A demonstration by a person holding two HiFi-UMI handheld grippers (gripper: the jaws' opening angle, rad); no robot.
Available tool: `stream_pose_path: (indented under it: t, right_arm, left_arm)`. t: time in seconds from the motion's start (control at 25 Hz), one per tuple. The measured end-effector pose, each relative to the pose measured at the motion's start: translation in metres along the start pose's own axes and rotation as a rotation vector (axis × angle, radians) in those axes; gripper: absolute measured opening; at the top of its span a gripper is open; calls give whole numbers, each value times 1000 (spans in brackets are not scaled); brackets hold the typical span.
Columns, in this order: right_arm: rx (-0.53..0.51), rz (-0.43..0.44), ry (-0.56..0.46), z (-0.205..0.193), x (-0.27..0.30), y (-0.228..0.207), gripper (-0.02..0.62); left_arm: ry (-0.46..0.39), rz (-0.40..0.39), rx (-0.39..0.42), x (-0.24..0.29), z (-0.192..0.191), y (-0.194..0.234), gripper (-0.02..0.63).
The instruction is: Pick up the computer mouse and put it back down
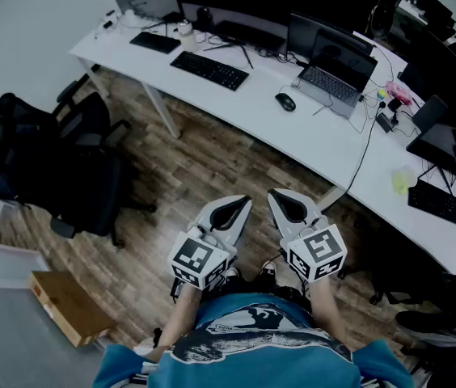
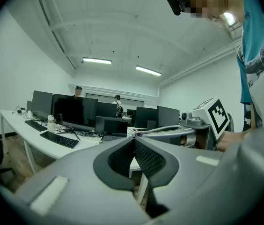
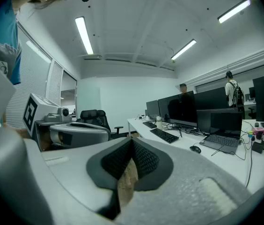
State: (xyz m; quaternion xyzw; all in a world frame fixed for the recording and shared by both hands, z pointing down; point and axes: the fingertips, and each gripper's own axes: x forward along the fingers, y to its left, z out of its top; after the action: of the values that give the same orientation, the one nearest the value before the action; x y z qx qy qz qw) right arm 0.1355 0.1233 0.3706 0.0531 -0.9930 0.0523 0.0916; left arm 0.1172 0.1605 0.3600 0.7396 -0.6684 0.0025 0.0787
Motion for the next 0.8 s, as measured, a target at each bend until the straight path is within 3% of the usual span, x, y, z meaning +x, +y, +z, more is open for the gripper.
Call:
stream_pose_path:
  t: [0.36,0.8]
  right_arm:
    - [38,19,-53,4,-5,-12,2]
    - [75,29,-38,-4,-17,-49,2]
  left_arm:
    - [3,5,7,14,-1,-7,18]
    - [10,20,13,46,-3,-21,18]
